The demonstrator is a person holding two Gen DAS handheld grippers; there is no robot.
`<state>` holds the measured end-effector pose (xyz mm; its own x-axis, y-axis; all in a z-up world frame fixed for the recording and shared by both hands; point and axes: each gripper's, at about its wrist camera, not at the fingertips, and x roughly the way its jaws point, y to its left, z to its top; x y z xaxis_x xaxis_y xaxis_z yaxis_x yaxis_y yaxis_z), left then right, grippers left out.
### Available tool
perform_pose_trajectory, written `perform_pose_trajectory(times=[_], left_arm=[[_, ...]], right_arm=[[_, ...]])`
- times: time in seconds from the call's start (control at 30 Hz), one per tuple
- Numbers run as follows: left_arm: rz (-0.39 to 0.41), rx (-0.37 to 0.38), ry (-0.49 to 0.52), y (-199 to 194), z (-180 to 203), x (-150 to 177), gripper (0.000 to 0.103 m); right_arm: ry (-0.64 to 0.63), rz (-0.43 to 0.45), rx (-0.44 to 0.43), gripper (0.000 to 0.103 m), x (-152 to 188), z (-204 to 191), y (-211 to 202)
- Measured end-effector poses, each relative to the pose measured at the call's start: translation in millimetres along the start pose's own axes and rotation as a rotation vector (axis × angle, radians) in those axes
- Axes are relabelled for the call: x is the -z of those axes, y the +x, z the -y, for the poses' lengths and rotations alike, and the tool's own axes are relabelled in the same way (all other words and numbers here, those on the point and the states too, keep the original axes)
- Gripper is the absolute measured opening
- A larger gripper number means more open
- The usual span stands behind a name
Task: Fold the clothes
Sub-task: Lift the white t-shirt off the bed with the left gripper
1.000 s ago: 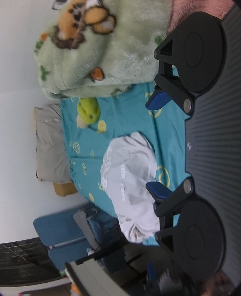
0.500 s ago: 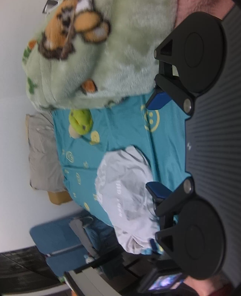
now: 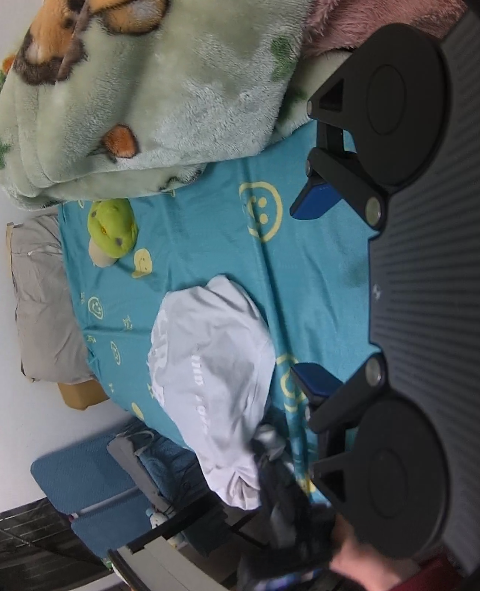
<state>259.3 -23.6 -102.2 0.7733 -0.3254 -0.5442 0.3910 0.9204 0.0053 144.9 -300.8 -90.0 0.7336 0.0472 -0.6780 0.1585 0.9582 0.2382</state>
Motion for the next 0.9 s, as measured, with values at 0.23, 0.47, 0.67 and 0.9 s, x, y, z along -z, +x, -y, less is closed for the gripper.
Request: perform_pose_trajectory(times=[0.23,0.47,0.67,0.9], left_arm=[[0.166,0.104,-0.068,-77.6,6.4,-20.8,0.003],[0.252,0.187,-0.102,-154.7,22.6,-23.6,0.003],[0.34,0.303,-0.173,-223.5,27.7,-17.8,0.003],[0.354,0.352,-0.27,-238.6,8.3,-6.7,0.003]], right_arm=[[-0.008,0.057,-0.043,0.086,-1.5,-5.7,-8.1],[-0.08,0.087,-0.076,0.086,3.7,-24.4,-16.0],[-0.143,0.116,-0.154,0.086,18.0,-41.4,-32.8],[-0.099,0.003,-0.348,0.086,22.5,-84.2,-15.8]])
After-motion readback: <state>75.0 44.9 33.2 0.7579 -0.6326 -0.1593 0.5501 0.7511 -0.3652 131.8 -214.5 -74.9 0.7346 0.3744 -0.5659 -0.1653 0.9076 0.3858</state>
